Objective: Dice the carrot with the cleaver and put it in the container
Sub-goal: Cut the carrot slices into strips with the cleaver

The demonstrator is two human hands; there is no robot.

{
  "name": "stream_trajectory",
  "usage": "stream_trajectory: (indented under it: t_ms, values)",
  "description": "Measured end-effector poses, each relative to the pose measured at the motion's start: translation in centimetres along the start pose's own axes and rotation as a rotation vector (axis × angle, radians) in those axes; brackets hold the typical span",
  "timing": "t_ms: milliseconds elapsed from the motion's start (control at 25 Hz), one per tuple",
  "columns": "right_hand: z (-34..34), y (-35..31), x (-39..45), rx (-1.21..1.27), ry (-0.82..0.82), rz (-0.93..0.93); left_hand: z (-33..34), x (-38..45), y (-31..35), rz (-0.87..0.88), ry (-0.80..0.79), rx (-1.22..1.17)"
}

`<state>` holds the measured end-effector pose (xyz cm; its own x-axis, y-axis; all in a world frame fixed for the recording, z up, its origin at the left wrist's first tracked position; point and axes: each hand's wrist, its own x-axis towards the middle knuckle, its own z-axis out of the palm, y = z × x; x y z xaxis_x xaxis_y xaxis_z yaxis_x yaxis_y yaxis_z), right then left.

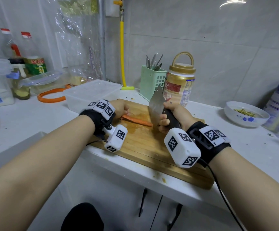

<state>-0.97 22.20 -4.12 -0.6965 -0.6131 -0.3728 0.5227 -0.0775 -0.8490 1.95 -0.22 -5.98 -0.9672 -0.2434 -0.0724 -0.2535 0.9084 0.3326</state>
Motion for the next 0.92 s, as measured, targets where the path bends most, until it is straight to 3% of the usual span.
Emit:
stream_trajectory:
  t_ms: [120,320,480,720,920]
  values:
    - [-0.2,-0.4,0.0,-0.025,-0.011,0.003,0.3,0.4,0.1,0.031,0.046,0.060]
    - [-0.3,-0.5,-0.2,-0.086,-0.058,0.015,0.2,1.0,0.2,-0.007,0.122,-0.067]
    - [-0.3,-0.4,0.1,-0.114,-0.088,0.031,0.4,1.3,-0.1,-0.023,0.089,-0.053]
    - [-0.5,-0.1,0.2,-0.101,-0.086,0.045,0.6,0.9,1.8,0.162,0.014,0.032]
    - [-0.4,-0.1,0.2,-0.088,-0.090,0.044,0.5,0.6,3.3,0.208,-0.058,0.125]
